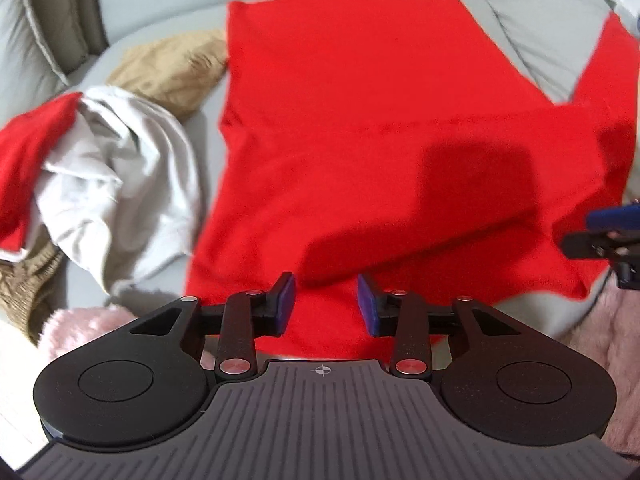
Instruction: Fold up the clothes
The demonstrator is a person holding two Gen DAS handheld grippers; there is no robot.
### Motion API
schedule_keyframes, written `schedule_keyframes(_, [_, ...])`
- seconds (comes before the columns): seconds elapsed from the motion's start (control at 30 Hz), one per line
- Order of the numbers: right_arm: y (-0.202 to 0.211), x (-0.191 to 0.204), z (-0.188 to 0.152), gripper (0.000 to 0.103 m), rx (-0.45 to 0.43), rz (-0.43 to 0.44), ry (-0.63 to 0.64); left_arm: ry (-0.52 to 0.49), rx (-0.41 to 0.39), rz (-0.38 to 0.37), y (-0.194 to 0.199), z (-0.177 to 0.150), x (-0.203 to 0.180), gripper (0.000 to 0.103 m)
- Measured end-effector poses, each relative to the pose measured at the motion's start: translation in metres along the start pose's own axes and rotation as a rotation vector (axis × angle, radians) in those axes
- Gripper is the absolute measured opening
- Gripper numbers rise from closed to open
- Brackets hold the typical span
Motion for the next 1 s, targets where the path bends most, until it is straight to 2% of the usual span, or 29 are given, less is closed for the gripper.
schedule_keyframes(0.03, [-0.004, -0.002, -0.006, 0.037, 0.017, -0.011, -0.001, -0.002, 0.036, -0.010, -0.006, -0.006, -0.001, 0.049])
schedule_keyframes(0.1, [-0.007, -0.004, -0.018, 0.039, 0.031, -0.012, -0.002, 0.005, 0.047, -0.017, -0.007, -0.010, -0.001, 0.051])
schedule_keyframes(0.17, [-0.005, -0.006, -0.029, 0.040, 0.087, -0.004, -0.019, -0.004, 0.084, -0.012, -0.006, -0.014, 0.000, 0.051])
schedule_keyframes(0.23, [-0.002, -0.011, -0.035, 0.040, 0.123, 0.009, -0.052, -0.017, 0.096, 0.002, -0.003, -0.014, -0.001, 0.051])
schedule_keyframes(0.3, [0.005, -0.015, -0.033, 0.040, 0.113, 0.036, -0.083, -0.019, 0.079, -0.015, 0.004, -0.010, -0.003, 0.052])
schedule_keyframes(0.4, [0.024, -0.029, -0.016, 0.043, 0.033, 0.101, -0.155, 0.029, 0.016, -0.064, 0.018, 0.005, -0.005, 0.053])
schedule_keyframes(0.5, [0.039, -0.058, 0.010, 0.043, -0.058, 0.123, -0.250, 0.057, -0.041, -0.048, 0.026, 0.020, -0.002, 0.054])
schedule_keyframes(0.57, [0.045, -0.076, 0.021, 0.043, -0.100, 0.115, -0.294, 0.083, -0.049, -0.046, 0.027, 0.026, 0.002, 0.055])
schedule_keyframes(0.73, [0.064, -0.160, 0.063, 0.043, -0.252, 0.065, -0.442, 0.126, -0.040, -0.037, 0.021, 0.029, 0.015, 0.055])
schedule_keyframes(0.83, [0.077, -0.228, 0.090, 0.043, -0.358, 0.010, -0.541, 0.139, -0.014, -0.025, 0.015, 0.027, 0.021, 0.055])
schedule_keyframes(1.0, [0.093, -0.331, 0.132, 0.043, -0.493, -0.130, -0.656, 0.163, 0.029, 0.001, 0.003, 0.030, 0.031, 0.055])
Point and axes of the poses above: each gripper's, at about its wrist camera, not at the fingertips, and y roughly against the way its jaws point, x to its left, z to its top, the point moved 8 cm from there along -y, roughly the way its jaws point, and after that the axes turned 4 degrees about -y, right-handed, at the moved point
